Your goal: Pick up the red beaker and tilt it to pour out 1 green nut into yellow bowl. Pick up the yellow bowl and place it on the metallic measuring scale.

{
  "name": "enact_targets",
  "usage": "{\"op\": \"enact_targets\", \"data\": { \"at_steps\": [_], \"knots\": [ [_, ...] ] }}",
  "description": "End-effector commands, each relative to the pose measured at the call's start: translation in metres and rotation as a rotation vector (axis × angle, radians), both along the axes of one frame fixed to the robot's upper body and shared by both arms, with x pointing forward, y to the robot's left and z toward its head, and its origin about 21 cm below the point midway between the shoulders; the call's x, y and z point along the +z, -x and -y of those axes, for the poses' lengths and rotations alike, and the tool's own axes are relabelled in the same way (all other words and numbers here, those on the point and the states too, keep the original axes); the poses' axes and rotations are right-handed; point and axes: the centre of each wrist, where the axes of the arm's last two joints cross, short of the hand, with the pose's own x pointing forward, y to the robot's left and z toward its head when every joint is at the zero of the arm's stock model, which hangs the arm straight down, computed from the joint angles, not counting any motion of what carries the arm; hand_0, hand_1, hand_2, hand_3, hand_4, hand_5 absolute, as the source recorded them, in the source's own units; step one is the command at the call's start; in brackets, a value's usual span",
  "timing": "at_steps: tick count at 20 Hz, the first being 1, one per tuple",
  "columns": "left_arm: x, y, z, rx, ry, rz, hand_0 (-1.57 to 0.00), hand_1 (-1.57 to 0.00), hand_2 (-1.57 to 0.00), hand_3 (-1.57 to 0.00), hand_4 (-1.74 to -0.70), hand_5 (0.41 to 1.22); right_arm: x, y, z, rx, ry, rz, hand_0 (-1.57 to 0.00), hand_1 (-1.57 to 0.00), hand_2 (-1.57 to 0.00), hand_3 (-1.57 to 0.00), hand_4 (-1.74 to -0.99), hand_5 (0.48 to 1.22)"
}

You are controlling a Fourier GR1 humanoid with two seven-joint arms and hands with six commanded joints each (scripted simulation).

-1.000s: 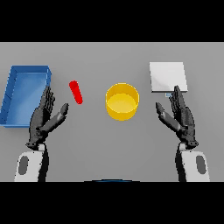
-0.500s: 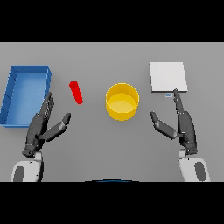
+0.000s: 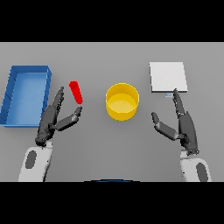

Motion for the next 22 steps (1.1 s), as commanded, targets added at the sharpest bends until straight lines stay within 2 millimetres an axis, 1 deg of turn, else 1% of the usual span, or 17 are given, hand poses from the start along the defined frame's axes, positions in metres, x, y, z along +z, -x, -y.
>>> {"op": "enact_targets", "data": {
  "at_steps": [1,3,5,6,7,8,9,11,12,14,16,19,21,22],
  "knots": [
    [0.000,-0.008,0.001,0.001,-0.004,0.011,0.00,0.00,0.00,0.00,-1.23,0.629,0.000,0.000,-0.001,0.007,-0.003,0.006,0.00,0.00,0.00,0.00,-1.260,0.633],
    [-0.005,-0.015,0.003,-0.004,-0.012,0.016,0.00,0.00,0.00,0.00,-1.24,0.641,0.002,0.003,0.005,0.006,-0.020,0.008,0.00,0.00,0.00,0.00,-1.273,0.632],
    [-0.009,-0.027,0.004,-0.003,-0.015,0.006,0.00,0.00,0.00,0.00,-1.25,0.660,0.003,0.001,0.000,0.018,-0.012,0.009,0.00,0.00,0.00,0.00,-1.281,0.635],
    [-0.012,-0.032,0.007,0.001,-0.012,0.002,0.00,0.00,0.00,0.00,-1.26,0.668,0.001,-0.001,0.001,0.011,-0.012,-0.005,0.00,0.00,0.00,0.00,-1.278,0.634],
    [-0.013,-0.037,0.003,0.009,-0.015,0.013,0.00,0.00,0.00,0.00,-1.27,0.673,0.001,0.001,0.002,0.005,-0.011,-0.001,0.00,0.00,0.00,0.00,-1.274,0.635],
    [-0.010,-0.045,0.006,0.001,-0.016,0.012,0.00,0.00,0.00,0.00,-1.27,0.677,0.001,0.000,0.004,0.005,-0.008,0.002,0.00,0.00,0.00,0.00,-1.268,0.635],
    [-0.011,-0.050,0.011,-0.010,-0.009,0.009,0.00,0.00,0.00,0.00,-1.28,0.680,0.005,0.000,0.001,0.004,-0.015,0.006,0.00,0.00,0.00,0.00,-1.267,0.635],
    [-0.009,-0.058,0.012,-0.008,-0.014,0.005,0.00,0.00,0.00,0.00,-1.29,0.685,0.003,-0.002,0.003,-0.004,-0.014,-0.015,0.00,0.00,0.00,0.00,-1.269,0.638],
    [-0.011,-0.058,0.013,-0.016,-0.016,0.005,0.00,0.00,0.00,0.00,-1.29,0.688,0.002,-0.001,0.001,0.006,-0.014,-0.002,0.00,0.00,0.00,0.00,-1.267,0.640],
    [-0.014,-0.067,0.012,-0.015,-0.037,-0.008,0.00,0.00,0.00,0.00,-1.30,0.691,0.000,0.000,0.003,0.002,-0.021,-0.007,0.00,0.00,0.00,0.00,-1.272,0.644],
    [-0.015,-0.072,0.022,-0.029,-0.035,-0.012,0.00,0.00,0.00,0.00,-1.29,0.686,-0.002,0.003,0.004,0.003,-0.014,0.003,0.00,0.00,0.00,0.00,-1.267,0.644],
    [-0.010,-0.083,0.018,-0.023,-0.036,-0.013,0.00,0.00,0.00,0.00,-1.29,0.683,0.003,0.004,0.004,0.006,-0.024,0.011,0.00,0.00,0.00,0.00,-1.268,0.641],
    [-0.009,-0.089,0.018,-0.026,-0.024,-0.009,0.00,0.00,0.00,0.00,-1.30,0.686,0.001,0.005,0.003,-0.003,-0.028,-0.007,0.00,0.00,0.00,0.00,-1.268,0.639],
    [-0.011,-0.089,0.020,-0.033,-0.014,-0.004,0.00,0.00,0.00,0.00,-1.31,0.688,0.004,0.002,0.005,0.002,-0.029,-0.004,0.00,0.00,0.00,0.00,-1.269,0.640]
  ]
}}
